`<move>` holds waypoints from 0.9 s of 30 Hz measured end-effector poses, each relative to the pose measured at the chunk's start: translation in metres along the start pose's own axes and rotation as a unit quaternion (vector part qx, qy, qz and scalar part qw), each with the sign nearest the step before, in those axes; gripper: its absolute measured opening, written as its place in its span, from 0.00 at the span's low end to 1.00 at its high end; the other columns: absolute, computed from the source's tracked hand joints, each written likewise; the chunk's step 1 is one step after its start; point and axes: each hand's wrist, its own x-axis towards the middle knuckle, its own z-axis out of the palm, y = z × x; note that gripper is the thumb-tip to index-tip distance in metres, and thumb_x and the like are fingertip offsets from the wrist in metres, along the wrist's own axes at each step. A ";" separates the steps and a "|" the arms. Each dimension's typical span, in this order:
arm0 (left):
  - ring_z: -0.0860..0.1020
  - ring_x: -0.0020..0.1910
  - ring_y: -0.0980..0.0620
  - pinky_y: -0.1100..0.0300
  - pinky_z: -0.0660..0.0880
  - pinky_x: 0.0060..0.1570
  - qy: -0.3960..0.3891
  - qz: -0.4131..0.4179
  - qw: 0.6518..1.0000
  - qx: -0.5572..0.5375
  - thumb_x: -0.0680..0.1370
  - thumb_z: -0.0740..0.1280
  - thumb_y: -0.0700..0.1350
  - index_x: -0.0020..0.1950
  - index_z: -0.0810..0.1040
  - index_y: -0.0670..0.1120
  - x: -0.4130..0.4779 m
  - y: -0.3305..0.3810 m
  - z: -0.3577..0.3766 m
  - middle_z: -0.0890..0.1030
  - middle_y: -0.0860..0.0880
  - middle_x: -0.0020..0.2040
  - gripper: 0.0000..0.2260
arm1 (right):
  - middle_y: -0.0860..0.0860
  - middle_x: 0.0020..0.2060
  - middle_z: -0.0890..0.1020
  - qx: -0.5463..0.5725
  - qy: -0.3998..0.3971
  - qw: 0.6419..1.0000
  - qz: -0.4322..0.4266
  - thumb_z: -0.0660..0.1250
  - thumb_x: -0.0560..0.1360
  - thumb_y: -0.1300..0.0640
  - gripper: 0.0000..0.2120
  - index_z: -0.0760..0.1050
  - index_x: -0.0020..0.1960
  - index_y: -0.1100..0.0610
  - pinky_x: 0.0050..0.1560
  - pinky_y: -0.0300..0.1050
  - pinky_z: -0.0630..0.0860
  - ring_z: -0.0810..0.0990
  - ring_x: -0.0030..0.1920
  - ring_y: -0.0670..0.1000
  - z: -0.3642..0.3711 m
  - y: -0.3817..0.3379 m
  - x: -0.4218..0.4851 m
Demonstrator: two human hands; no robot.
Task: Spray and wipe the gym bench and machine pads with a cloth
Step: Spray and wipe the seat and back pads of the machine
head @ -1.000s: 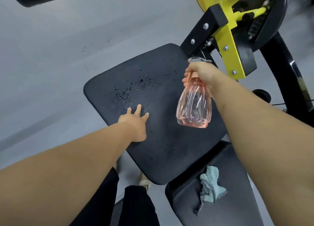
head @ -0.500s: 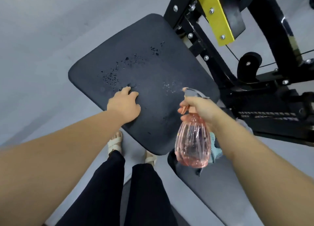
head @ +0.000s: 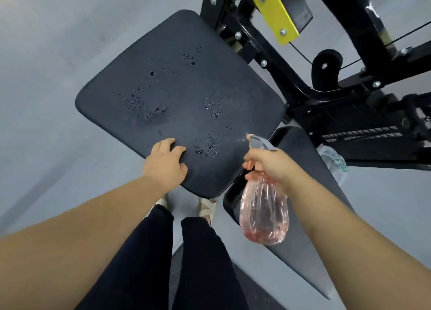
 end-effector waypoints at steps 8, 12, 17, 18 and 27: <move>0.50 0.75 0.45 0.49 0.61 0.69 -0.002 -0.020 0.999 0.029 0.79 0.58 0.49 0.74 0.61 0.51 -0.008 0.031 0.019 0.53 0.47 0.76 0.23 | 0.57 0.37 0.79 0.043 0.065 0.996 -0.042 0.64 0.74 0.62 0.04 0.75 0.48 0.61 0.27 0.38 0.78 0.78 0.24 0.49 -0.064 -0.017 0.018; 0.50 0.75 0.44 0.49 0.60 0.70 0.032 -0.058 0.998 0.017 0.78 0.59 0.48 0.75 0.60 0.50 -0.018 0.036 0.030 0.53 0.46 0.76 0.25 | 0.56 0.36 0.77 0.052 0.036 0.997 -0.051 0.64 0.74 0.62 0.03 0.75 0.47 0.60 0.30 0.40 0.76 0.77 0.26 0.51 -0.069 -0.015 0.022; 0.48 0.76 0.46 0.50 0.60 0.69 0.044 -0.115 0.992 0.012 0.78 0.60 0.49 0.76 0.55 0.50 -0.039 0.033 0.046 0.49 0.46 0.77 0.28 | 0.55 0.41 0.79 -0.019 -0.060 0.996 -0.070 0.67 0.74 0.59 0.07 0.76 0.52 0.57 0.31 0.39 0.78 0.80 0.28 0.51 -0.044 -0.007 0.017; 0.47 0.76 0.46 0.50 0.59 0.70 0.037 -0.119 0.992 0.019 0.78 0.60 0.50 0.77 0.53 0.50 -0.042 0.032 0.049 0.48 0.46 0.77 0.29 | 0.54 0.41 0.79 -0.054 -0.083 0.991 -0.087 0.67 0.74 0.58 0.08 0.76 0.52 0.57 0.31 0.39 0.77 0.81 0.29 0.51 -0.034 -0.008 0.016; 0.43 0.77 0.50 0.51 0.58 0.72 -0.034 -0.097 0.994 -0.021 0.79 0.59 0.54 0.77 0.48 0.53 -0.051 0.016 0.041 0.42 0.51 0.78 0.30 | 0.54 0.44 0.80 -0.074 -0.141 0.978 -0.132 0.66 0.73 0.58 0.05 0.74 0.48 0.58 0.37 0.42 0.78 0.81 0.31 0.51 0.054 -0.043 0.011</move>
